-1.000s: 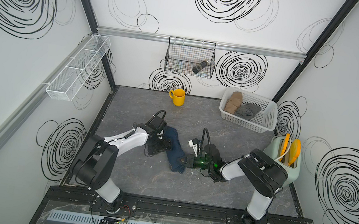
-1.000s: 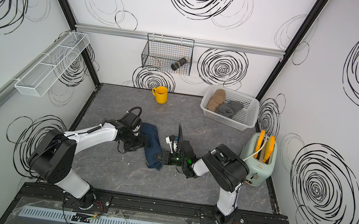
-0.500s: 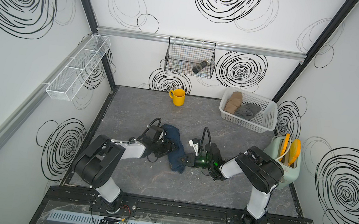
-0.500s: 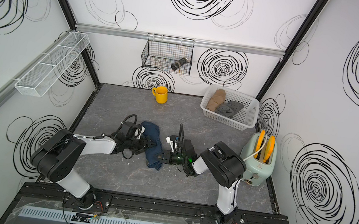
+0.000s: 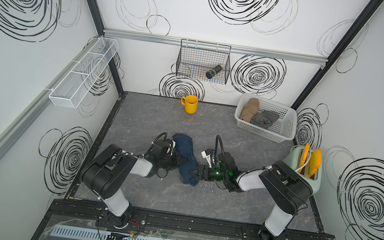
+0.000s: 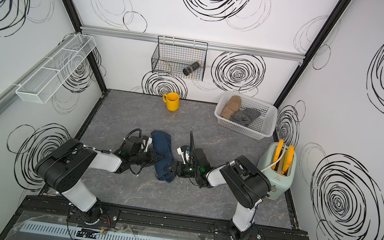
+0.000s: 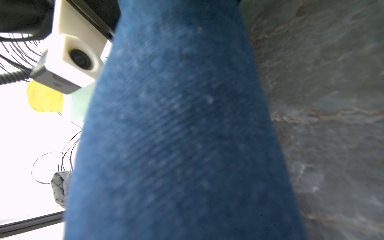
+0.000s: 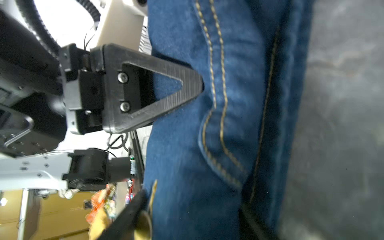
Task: Roll up the skirts
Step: Roll the skirt at the center of the board.
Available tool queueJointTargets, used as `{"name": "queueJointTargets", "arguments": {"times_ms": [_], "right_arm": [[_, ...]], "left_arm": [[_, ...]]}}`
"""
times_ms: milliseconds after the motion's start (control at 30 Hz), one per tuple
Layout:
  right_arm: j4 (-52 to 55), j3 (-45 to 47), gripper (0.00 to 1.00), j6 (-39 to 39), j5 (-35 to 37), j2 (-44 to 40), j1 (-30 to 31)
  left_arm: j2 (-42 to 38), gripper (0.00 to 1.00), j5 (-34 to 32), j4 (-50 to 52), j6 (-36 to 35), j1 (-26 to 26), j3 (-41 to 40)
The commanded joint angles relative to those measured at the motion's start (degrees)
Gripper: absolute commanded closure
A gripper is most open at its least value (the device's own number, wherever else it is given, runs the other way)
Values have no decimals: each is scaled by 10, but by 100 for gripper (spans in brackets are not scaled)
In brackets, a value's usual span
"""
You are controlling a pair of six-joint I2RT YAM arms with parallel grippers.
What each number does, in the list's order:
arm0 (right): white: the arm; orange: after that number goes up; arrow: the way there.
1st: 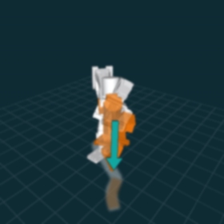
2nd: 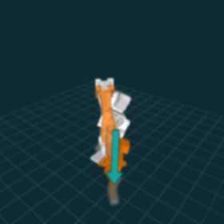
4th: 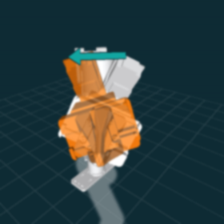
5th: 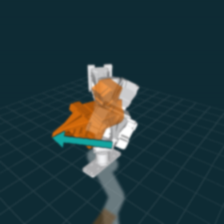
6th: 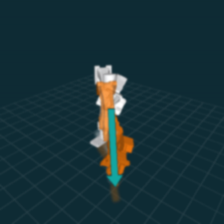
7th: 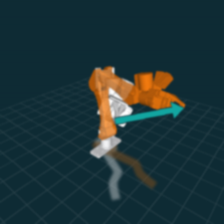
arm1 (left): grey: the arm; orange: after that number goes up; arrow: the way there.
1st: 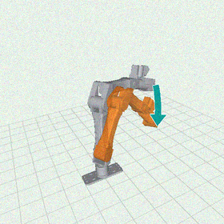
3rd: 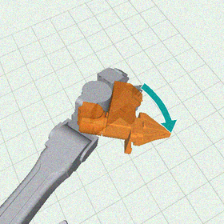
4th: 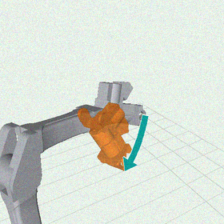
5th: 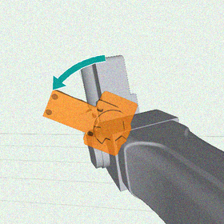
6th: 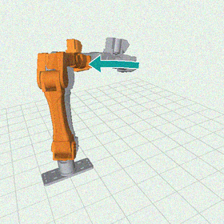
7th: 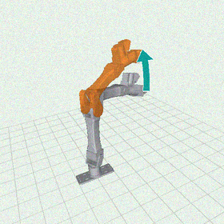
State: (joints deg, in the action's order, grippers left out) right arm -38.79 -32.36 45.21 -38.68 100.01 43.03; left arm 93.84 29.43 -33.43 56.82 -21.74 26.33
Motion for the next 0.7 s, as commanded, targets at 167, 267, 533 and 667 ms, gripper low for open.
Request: {"name": "queueJointTargets", "arguments": {"times_ms": [167,267,533,667], "right_arm": [[327,-9,2,-108,59,-115,-67],[365,-52,2,-134,33,-81,-88],[282,-94,1,-135,-89,6,-91],[261,-100,0,-124,-105,47,-86]], "left_arm": [[-10,100,-36,14,-9,-6,-10],[-17,100,-42,32,-28,-25,4],[-38,100,-24,51,-47,-56,9],[-35,100,12,12,-23,-55,0]]}}
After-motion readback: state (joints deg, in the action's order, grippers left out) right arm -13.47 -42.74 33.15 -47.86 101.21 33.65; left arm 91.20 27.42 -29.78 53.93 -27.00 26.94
